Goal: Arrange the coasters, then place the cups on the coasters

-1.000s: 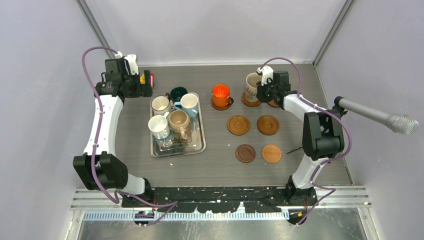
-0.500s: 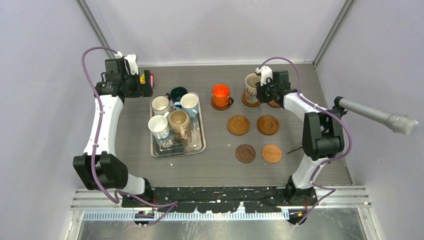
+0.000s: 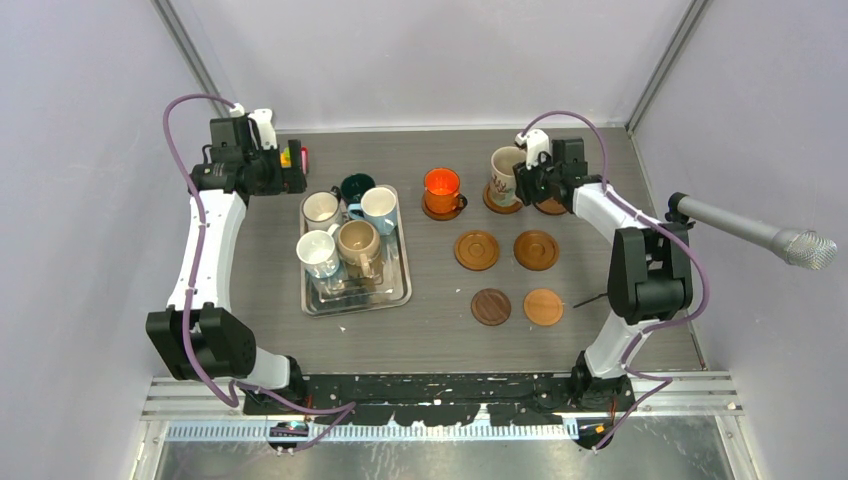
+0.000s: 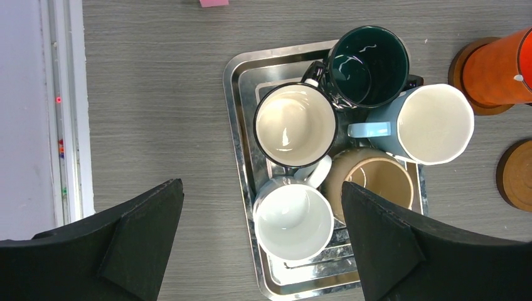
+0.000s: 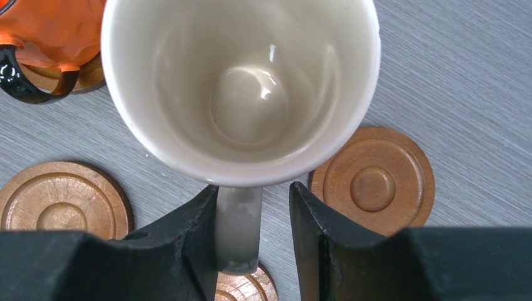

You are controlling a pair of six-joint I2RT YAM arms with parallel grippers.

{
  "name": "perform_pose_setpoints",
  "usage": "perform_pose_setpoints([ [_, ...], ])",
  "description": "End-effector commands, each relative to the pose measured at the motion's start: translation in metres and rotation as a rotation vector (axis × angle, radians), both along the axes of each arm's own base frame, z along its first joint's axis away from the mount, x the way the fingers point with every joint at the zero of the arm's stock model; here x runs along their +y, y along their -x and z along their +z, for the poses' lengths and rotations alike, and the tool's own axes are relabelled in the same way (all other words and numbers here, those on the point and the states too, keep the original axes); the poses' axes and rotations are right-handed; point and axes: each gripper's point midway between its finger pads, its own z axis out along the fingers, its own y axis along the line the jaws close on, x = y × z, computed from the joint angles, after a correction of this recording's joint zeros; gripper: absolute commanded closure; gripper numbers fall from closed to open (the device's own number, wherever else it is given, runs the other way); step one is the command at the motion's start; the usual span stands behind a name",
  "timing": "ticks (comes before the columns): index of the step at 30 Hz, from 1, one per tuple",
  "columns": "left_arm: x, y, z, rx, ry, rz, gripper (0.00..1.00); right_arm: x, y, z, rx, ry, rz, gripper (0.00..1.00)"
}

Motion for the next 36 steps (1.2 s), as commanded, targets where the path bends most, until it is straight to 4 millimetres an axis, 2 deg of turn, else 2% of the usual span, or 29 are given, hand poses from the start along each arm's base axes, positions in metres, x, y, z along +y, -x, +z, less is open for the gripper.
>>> perform_pose_setpoints([
  [1, -0.001, -0.006, 0.021, -0.061, 0.012, -0.005, 0.00, -0.007, -0.005, 0.049, -0.112, 0.022, 0.029, 0.53],
  [7, -0.003, -0.007, 0.019, -0.063, 0.026, -0.006, 0.00, -0.016, -0.003, 0.053, -0.101, 0.038, 0.016, 0.52],
  [12, -0.004, -0.006, 0.019, -0.066, 0.031, -0.011, 0.00, -0.011, 0.004, 0.064, -0.097, 0.019, 0.047, 0.48],
  [15, -0.005, -0.005, 0.020, -0.070, 0.032, -0.019, 0.00, -0.003, 0.012, 0.077, -0.091, -0.014, 0.076, 0.37],
  [17, -0.005, -0.004, 0.020, -0.071, 0.032, -0.021, 0.00, 0.000, 0.016, 0.089, -0.095, -0.035, 0.079, 0.29],
  [21, -0.005, -0.002, 0.021, -0.075, 0.024, -0.024, 0.00, 0.001, 0.024, 0.123, -0.150, -0.066, 0.055, 0.21],
  [26, -0.005, 0.001, 0.022, -0.086, 0.024, -0.019, 0.00, 0.012, 0.032, 0.179, -0.273, -0.095, 0.038, 0.19],
  [29, -0.005, 0.004, 0.020, -0.080, 0.031, -0.007, 0.00, 0.043, 0.037, 0.198, -0.290, -0.071, 0.036, 0.19],
  [32, -0.001, 0.007, 0.019, -0.076, 0.027, 0.019, 0.00, 0.083, 0.042, 0.205, -0.248, -0.071, 0.043, 0.19],
  [34, 0.002, 0.008, 0.020, -0.082, 0.022, 0.045, 0.00, 0.117, 0.052, 0.199, -0.169, -0.121, 0.058, 0.19],
  [36, 0.004, 0.010, 0.021, -0.089, 0.022, 0.068, 0.00, 0.154, 0.063, 0.186, -0.084, -0.177, 0.067, 0.19],
])
